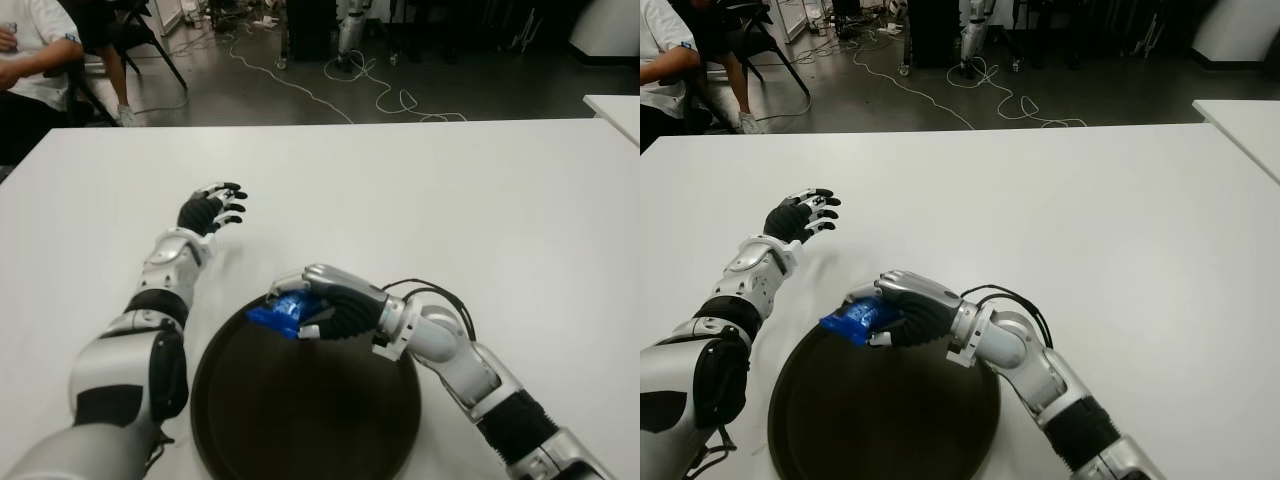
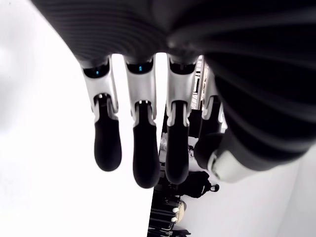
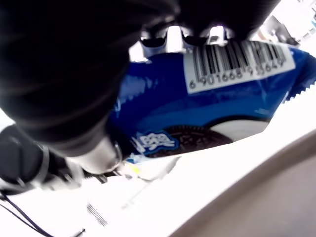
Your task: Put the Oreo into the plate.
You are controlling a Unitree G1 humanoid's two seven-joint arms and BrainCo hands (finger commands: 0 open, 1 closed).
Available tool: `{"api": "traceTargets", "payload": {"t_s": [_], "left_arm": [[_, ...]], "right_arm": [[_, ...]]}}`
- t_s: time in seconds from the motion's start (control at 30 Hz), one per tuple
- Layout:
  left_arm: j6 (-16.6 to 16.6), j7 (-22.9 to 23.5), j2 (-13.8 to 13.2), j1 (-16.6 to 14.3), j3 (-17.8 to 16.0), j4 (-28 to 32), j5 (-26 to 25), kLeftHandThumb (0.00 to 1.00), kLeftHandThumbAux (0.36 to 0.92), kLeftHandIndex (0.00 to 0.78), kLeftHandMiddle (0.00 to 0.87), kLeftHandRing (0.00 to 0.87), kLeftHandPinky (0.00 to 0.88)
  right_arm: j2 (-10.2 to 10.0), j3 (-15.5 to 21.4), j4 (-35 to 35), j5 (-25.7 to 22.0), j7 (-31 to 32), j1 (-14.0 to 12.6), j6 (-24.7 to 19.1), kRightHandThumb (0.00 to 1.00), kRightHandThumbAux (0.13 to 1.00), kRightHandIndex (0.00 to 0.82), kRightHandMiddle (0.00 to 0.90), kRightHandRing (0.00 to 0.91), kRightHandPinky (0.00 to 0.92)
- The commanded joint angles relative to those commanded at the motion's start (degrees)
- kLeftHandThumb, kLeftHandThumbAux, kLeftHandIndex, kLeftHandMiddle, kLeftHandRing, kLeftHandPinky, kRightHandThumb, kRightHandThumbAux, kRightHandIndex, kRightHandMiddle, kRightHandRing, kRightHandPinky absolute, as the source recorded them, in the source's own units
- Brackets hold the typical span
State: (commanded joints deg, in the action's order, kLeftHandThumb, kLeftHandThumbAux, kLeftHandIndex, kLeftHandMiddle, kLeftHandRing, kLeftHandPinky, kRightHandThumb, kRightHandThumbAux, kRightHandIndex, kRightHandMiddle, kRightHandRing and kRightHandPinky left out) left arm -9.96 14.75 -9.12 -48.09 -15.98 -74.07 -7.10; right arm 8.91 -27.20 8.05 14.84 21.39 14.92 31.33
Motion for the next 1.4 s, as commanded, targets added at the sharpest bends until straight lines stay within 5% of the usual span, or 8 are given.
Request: {"api": "traceTargets", "payload": {"t_s": [0.17, 0.23, 0.4, 0.83, 1.4], "left_arm": [[-0.26, -0.06, 0.09, 0.14, -0.05, 0.09, -0.10, 0.829, 0.676, 0.428, 0.464, 0.516, 0.539], [-0.30, -0.11, 0.15, 0.23, -0.12, 0.12, -0.19, 0.829, 0.676, 0.431, 0.462, 0.513, 0.534], [-0.24, -0.02, 0.18, 0.29, -0.20, 0.14, -0.28, 0.829, 0.677, 0.428, 0.463, 0.513, 0.532], [-0.20, -0.30, 0.34, 0.28, -0.01, 0.24, -0.10, 0.827, 0.678, 0.419, 0.466, 0.515, 0.529], [0.09, -0.24, 0.52, 0.05, -0.20, 0.25, -0.40, 0.828, 0.678, 0.419, 0.466, 0.521, 0.543]], "right_arm": [[0.99, -0.27, 1.54, -0.48, 1.97, 0.74, -0.19, 0.668, 0.747, 0.397, 0.296, 0.303, 0.271], [1.52, -0.58, 1.25, -0.56, 3.28, 0.81, -0.80, 0.281, 0.817, 0.221, 0.221, 0.222, 0.182], [2.09, -0.78, -2.18, -0.62, 5.45, -0.03, -3.46, 0.047, 0.847, 0.089, 0.125, 0.125, 0.097], [2.99, -0.69, -3.63, -0.75, 7.95, 1.09, -4.60, 0.000, 0.819, 0.008, 0.024, 0.011, 0.014], [4.06, -0.71, -3.79, 0.34, 10.04, 1.91, -6.54, 0.000, 0.726, 0.000, 0.000, 0.000, 0.000]]}}
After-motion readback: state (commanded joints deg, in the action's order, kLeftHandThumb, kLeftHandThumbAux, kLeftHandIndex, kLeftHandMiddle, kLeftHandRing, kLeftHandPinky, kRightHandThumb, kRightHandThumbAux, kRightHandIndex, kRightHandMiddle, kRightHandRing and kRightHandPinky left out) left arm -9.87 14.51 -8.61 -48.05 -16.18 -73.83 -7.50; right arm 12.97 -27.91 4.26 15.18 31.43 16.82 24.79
